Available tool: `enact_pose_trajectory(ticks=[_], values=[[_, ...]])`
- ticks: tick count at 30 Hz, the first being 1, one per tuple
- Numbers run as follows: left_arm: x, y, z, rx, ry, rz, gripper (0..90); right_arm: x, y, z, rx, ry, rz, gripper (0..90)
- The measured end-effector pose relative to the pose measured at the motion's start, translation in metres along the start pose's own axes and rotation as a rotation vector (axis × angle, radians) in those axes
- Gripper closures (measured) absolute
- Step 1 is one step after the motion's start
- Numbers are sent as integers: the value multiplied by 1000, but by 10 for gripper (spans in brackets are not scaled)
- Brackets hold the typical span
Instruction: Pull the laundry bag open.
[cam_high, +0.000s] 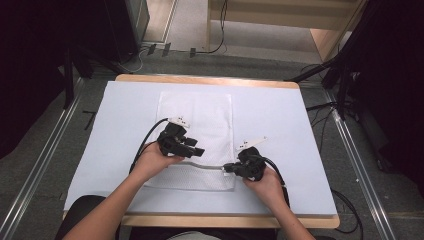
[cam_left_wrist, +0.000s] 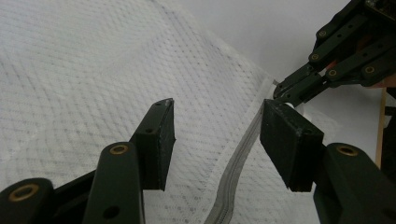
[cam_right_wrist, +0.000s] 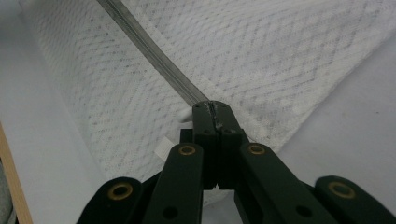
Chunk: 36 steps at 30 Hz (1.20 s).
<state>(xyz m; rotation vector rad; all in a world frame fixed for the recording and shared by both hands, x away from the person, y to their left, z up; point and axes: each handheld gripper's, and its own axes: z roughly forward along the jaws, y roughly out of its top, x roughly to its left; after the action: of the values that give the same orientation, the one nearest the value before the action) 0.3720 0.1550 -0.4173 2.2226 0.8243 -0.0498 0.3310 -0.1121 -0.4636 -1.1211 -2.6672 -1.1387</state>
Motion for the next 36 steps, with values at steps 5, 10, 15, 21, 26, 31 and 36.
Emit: enact_pose_trajectory(ticks=[5,10,15,21,26,31,36], values=[[-1,0,2,5,-6,3,468,1,2,-2,-17,-4,-8,900],[-2,0,4,12,-7,-1,472,5,5,3,-11,-6,-14,900],[-4,0,6,6,-14,1,485,5,5,4,-3,-21,-30,900],[-10,-1,14,20,-29,6,511,-4,2,3,2,-40,-24,900],[-13,-2,20,33,-39,16,526,-8,0,0,-5,-53,-42,900],[-15,-3,27,37,-63,4,549,-7,-2,0,-5,-72,-66,900],[-16,-4,32,46,-102,-5,607,-8,-4,1,-22,-67,-70,900]])
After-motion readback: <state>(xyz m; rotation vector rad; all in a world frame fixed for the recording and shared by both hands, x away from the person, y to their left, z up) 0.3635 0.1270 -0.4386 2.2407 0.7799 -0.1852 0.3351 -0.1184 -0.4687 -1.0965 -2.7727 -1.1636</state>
